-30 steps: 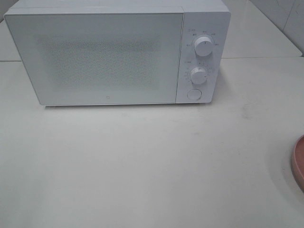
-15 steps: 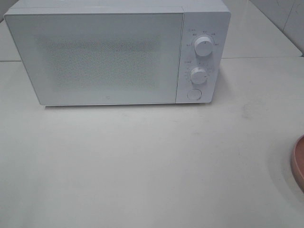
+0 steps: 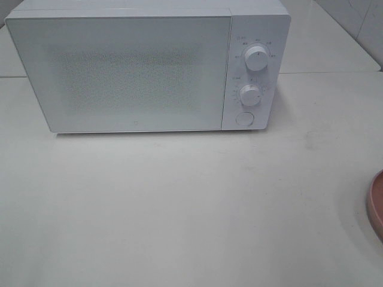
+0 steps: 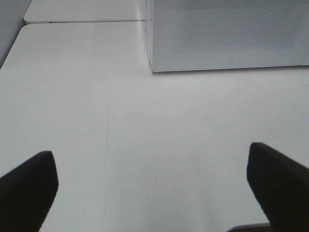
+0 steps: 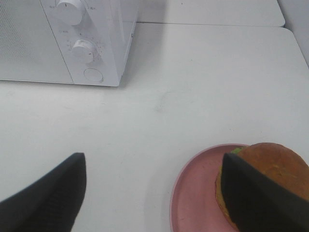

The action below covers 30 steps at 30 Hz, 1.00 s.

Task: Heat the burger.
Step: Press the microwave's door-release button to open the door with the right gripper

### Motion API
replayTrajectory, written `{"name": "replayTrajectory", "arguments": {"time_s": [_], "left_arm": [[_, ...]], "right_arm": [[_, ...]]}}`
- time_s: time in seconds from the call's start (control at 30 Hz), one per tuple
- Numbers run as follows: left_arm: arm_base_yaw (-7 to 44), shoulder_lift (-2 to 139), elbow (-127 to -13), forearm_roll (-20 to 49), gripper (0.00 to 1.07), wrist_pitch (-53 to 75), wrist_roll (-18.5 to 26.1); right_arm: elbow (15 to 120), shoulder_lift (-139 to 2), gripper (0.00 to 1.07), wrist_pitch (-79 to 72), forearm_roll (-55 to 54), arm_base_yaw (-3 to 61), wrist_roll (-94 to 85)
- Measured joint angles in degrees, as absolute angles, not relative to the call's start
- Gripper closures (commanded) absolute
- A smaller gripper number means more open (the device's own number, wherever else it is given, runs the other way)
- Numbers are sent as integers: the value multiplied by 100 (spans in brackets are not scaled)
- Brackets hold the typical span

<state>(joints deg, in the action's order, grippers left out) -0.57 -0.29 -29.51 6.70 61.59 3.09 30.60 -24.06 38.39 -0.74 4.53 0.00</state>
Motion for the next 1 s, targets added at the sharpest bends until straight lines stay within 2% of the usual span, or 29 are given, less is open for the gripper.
{"name": "replayTrajectory", "arguments": {"time_s": [1.0], "left_arm": [[-57, -29, -2951, 670, 7, 6159, 309]], "right_arm": [[3060, -4864, 32, 1409, -74, 453, 0]]}}
